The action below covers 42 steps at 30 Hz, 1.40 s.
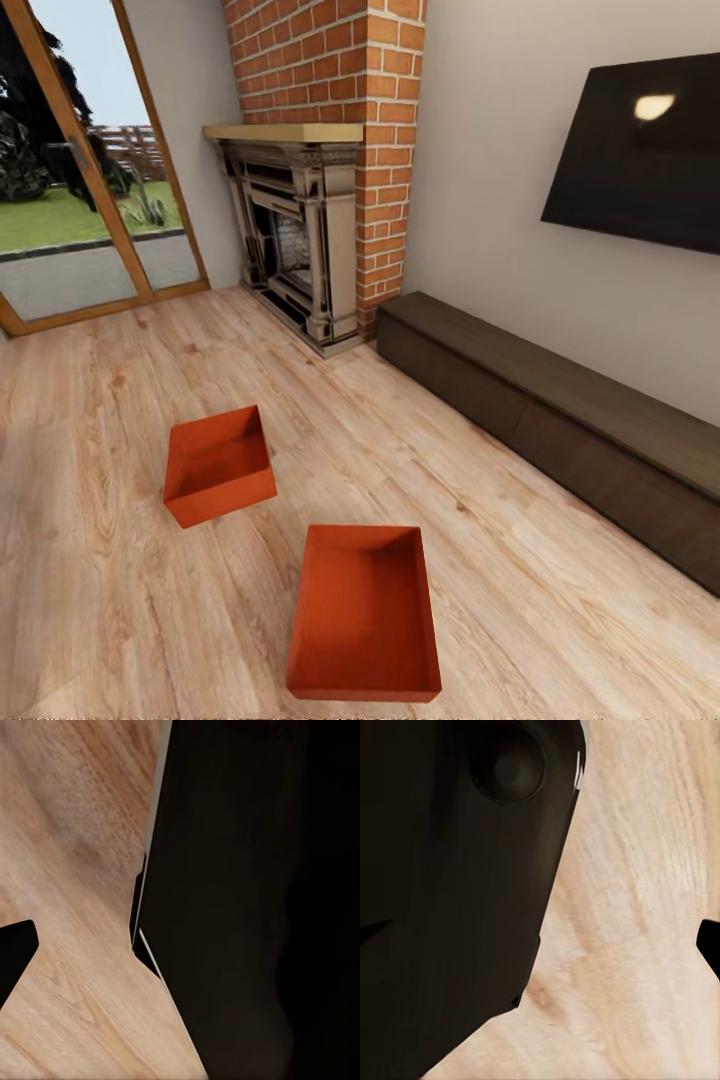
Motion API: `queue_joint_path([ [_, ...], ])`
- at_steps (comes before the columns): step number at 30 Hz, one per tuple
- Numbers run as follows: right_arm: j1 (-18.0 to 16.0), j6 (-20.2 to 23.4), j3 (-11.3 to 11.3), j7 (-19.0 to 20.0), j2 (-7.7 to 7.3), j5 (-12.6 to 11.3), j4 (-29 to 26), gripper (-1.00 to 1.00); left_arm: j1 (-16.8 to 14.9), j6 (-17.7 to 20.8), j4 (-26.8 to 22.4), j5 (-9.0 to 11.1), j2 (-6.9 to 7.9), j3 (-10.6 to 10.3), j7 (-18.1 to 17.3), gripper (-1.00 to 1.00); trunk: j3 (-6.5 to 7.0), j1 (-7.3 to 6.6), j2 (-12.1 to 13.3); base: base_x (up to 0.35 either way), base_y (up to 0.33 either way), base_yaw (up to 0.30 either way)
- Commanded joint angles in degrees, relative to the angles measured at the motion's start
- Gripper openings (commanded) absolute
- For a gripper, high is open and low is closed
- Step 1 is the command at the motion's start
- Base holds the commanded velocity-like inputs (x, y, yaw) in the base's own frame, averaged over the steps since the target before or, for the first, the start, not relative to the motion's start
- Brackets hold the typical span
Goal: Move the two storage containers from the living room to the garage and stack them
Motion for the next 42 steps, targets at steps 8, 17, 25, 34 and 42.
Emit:
queue_joint_path([
  [8, -0.04, -0.28, 0.48, -0.03, 0.05, -0.47, 0.15, 1.0, 0.05, -0.05, -0.12, 0.15, -0.01, 0.15, 0.04, 1.0, -0.77, 0.0, -0.02, 0.0, 0.0, 0.0],
  [17, -0.04, -0.28, 0.48, -0.03, 0.04, -0.47, 0.14, 1.0, 0.04, -0.05, -0.12, 0.15, -0.01, 0.15, 0.04, 1.0, -1.6, 0.0, -0.02, 0.0, 0.0, 0.0],
  [25, -0.04, -0.28, 0.48, -0.03, 0.03, -0.47, 0.13, 1.0, 0.05, -0.05, -0.13, 0.15, -0.01, 0.15, 0.04, 1.0, -2.34, 0.0, -0.02, 0.0, 0.0, 0.0],
  [34, -0.04, -0.28, 0.48, -0.03, 0.05, -0.47, 0.14, 1.0, 0.05, -0.05, -0.15, 0.15, -0.01, 0.19, 0.04, 1.0, -2.5, 0.0, -0.02, 0.0, 0.0, 0.0],
  [42, -0.04, -0.28, 0.48, -0.03, 0.0, -0.47, 0.14, 1.0, 0.04, -0.05, -0.15, 0.15, -0.01, 0.17, 0.04, 1.0, -2.5, 0.0, -0.02, 0.0, 0.0, 0.0],
])
